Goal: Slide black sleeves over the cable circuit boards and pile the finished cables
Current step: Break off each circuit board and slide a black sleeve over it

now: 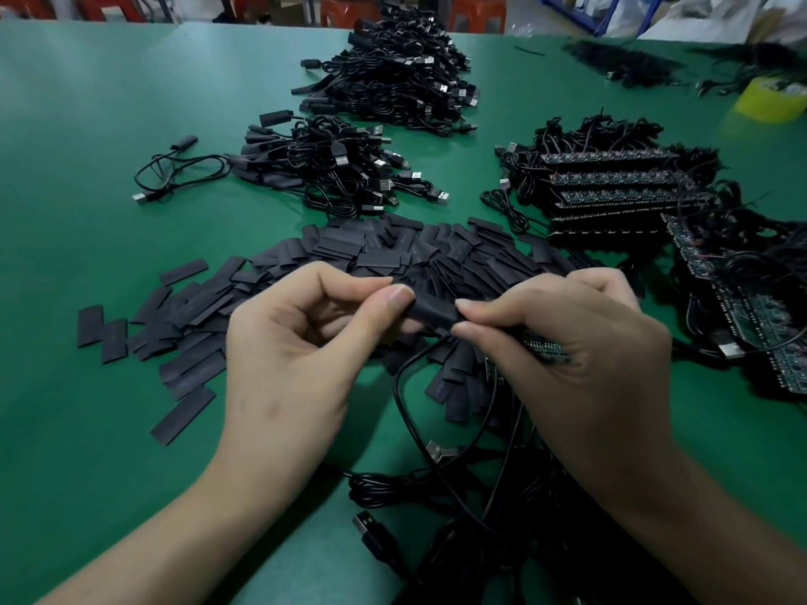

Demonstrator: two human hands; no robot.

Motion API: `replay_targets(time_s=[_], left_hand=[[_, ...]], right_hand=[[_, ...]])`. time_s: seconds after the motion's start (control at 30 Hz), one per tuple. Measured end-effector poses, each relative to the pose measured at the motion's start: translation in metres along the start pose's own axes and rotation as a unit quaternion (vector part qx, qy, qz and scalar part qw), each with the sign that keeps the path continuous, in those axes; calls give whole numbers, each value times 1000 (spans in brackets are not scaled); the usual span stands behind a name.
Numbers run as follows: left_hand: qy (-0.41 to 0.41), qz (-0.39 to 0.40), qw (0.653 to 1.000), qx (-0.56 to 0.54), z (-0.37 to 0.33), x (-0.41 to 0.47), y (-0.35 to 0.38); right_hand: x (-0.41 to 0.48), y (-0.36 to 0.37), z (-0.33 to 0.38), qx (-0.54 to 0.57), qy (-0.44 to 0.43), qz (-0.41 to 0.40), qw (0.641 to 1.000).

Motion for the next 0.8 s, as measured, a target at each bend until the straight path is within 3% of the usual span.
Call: replay_targets(time_s=[0.3, 0.6, 0.8], left_hand=[[-39, -11, 995, -86, 5, 7, 2], [-26, -13, 999, -28, 4, 4, 3], [-30, 27, 995, 92, 6, 6, 3]], right_hand=[[4, 3, -5, 51, 55, 33, 997], [-1, 2, 3, 9, -9, 8, 1000], [-2, 2, 16, -109, -103, -17, 988]])
Point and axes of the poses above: each hand's wrist, its own x-axis towards the middle knuckle, its own y-axis out of the palm, z = x × y, the point moved 7 cm from there along x, towards the middle knuckle, and after that the axes turned 7 degrees about y, right-handed, at the moved point
